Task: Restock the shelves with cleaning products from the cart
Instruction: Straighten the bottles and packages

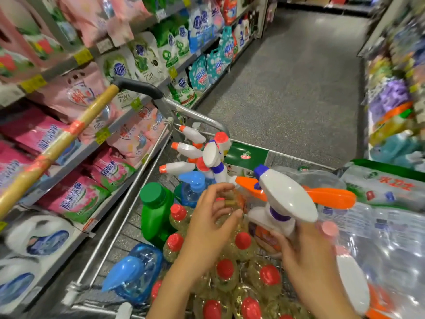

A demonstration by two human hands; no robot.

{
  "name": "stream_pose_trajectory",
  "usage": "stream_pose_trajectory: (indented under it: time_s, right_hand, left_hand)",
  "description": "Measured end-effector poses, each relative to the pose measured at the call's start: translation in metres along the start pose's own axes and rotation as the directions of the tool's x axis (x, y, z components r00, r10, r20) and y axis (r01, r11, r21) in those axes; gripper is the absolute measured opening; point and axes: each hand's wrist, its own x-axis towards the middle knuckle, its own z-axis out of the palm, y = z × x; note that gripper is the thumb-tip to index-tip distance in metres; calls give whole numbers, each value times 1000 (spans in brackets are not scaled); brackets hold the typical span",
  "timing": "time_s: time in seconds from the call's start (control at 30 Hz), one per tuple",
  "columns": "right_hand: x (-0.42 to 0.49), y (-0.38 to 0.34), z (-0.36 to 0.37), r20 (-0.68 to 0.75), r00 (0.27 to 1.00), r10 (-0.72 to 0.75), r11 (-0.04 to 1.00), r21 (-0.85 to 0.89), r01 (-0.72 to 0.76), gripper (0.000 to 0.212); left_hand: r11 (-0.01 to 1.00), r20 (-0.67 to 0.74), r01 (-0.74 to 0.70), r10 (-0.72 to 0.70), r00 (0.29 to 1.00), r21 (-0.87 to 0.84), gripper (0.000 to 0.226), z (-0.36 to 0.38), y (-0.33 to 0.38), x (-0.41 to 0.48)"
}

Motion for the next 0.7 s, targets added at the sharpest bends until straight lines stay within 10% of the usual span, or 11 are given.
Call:
stream_pose_trajectory:
  time_s: [0.27, 0.7]
  right_hand:
    - [27, -75, -66, -101, 966, -239, 893, 367, 260, 41]
    - [24, -69, -40, 86, 992, -88, 637, 771, -11, 35]
  left_hand:
    - [997, 245, -4, 23, 969, -77, 40, 1, 28, 12]
    - [960, 23, -67, 77, 997, -273, 40, -1, 43, 1]
